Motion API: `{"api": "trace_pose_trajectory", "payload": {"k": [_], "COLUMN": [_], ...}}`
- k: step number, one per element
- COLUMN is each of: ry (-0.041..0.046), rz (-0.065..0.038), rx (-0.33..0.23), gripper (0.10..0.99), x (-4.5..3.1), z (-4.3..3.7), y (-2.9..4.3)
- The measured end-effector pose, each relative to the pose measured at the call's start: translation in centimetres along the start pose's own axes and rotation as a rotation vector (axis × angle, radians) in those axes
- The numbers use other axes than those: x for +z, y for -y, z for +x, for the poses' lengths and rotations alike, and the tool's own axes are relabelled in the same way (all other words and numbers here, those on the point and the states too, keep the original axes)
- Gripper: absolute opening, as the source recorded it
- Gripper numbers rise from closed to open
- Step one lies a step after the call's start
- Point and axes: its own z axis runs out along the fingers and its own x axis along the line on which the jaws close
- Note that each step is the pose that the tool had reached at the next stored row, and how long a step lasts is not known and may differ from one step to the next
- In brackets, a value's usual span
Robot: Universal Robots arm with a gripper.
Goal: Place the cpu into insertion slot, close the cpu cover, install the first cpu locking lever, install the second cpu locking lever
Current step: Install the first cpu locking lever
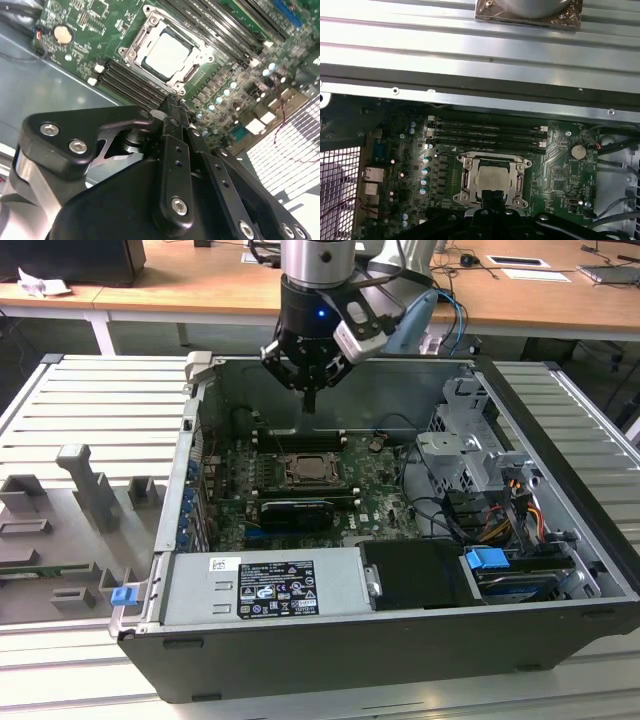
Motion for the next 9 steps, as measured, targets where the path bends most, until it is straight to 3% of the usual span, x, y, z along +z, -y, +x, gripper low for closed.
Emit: {"api": "trace_pose_trajectory", "payload": {"k": [3,4,7,9], "ry": [-0.0019,-0.0020,-0.0019,-0.0005], "rz": [0.000,-0.001,-0.001,0.000], "rx": [-0.045,-0.047,-0.045,-0.009], "gripper": [0.106,0.106,0.106,0.106], "x": [0.20,0.35,0.87,1.34], "z": [0.10,0.49,1.05,1.08], "y": [0.00,-0.04,-0.09,-0.10]}}
